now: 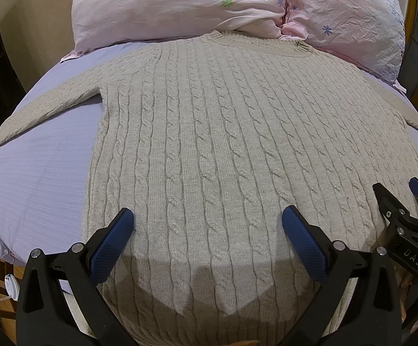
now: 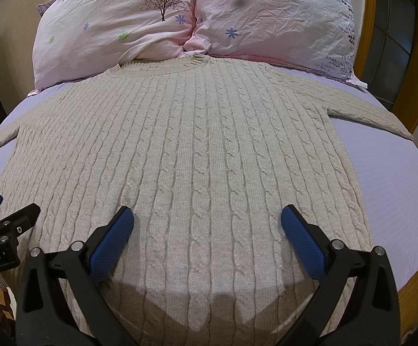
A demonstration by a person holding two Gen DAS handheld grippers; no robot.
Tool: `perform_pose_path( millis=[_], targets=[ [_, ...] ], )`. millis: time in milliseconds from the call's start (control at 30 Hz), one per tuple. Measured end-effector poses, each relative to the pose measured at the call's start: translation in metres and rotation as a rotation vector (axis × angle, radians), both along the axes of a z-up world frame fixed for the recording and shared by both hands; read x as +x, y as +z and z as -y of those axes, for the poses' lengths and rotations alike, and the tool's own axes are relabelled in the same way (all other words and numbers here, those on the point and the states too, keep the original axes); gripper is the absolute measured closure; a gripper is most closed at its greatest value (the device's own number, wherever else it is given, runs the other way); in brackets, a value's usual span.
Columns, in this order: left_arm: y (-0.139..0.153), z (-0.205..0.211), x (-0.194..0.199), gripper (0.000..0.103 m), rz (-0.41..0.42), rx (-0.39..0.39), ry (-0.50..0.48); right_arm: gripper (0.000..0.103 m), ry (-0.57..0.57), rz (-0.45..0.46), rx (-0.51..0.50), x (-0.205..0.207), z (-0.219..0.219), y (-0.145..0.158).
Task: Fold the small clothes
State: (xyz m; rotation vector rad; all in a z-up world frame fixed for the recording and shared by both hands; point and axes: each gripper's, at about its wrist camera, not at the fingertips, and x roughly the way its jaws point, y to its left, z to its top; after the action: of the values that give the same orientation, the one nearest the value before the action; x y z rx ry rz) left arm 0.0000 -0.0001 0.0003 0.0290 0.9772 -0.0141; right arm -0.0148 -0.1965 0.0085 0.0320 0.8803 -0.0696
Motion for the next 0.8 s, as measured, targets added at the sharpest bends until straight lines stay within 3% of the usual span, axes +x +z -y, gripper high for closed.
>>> perform_pose_path(
  millis=[800],
  targets=[
    [0.0,0.0,0.0,0.001,0.0,0.001,0.0,0.002,-0.001,-0.009,0.0,0.001,0.0,-0.0007]
  ],
)
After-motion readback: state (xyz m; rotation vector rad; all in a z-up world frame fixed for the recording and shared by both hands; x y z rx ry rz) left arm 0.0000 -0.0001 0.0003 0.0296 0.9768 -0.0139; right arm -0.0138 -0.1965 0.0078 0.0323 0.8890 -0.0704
